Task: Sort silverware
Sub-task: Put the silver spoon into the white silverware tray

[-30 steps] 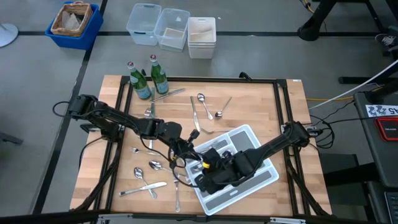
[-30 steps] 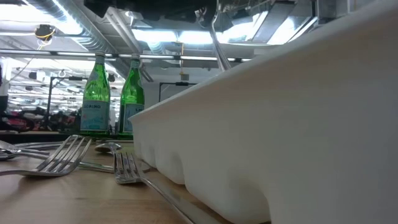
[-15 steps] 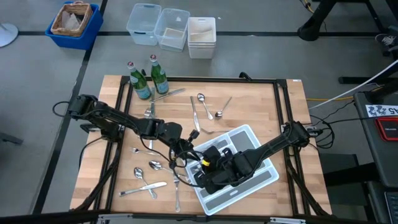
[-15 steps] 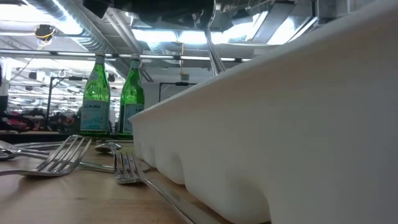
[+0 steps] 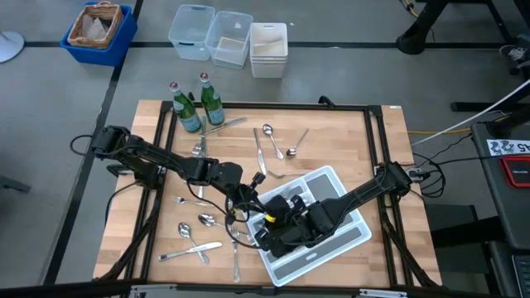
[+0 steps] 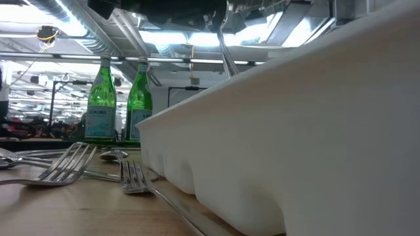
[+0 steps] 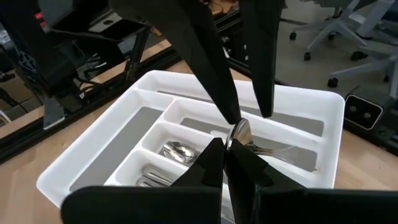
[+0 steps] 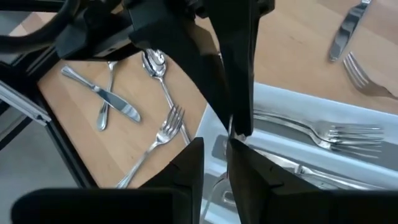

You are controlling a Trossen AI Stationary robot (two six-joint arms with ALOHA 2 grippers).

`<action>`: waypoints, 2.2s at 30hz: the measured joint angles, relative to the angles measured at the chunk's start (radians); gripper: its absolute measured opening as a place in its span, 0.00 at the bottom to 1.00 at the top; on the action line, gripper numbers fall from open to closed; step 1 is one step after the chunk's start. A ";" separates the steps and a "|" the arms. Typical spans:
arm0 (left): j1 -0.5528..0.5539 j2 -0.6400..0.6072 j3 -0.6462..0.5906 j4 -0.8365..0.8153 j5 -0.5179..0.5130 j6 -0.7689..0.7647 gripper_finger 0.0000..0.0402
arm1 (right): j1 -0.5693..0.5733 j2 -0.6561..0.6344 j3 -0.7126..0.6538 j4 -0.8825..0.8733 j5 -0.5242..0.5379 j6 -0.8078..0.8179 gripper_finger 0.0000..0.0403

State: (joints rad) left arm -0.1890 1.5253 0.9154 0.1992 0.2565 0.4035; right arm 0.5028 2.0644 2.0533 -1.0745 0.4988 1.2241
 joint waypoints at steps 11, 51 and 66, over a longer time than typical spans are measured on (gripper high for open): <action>0.000 0.001 0.000 0.008 -0.001 -0.042 0.00 | -0.014 0.000 0.000 -0.057 -0.005 -0.002 0.19; 0.033 -0.132 0.001 -0.198 -0.208 -0.125 0.27 | 0.014 0.006 -0.039 -0.218 -0.099 0.476 0.01; 0.122 -0.180 0.001 -0.347 -0.209 -0.210 0.22 | 0.134 0.005 -0.144 -0.350 -0.105 1.069 0.01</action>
State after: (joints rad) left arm -0.0671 1.3457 0.9161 -0.1482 0.0475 0.1938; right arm 0.6371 2.0693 1.9090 -1.4243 0.3938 2.2936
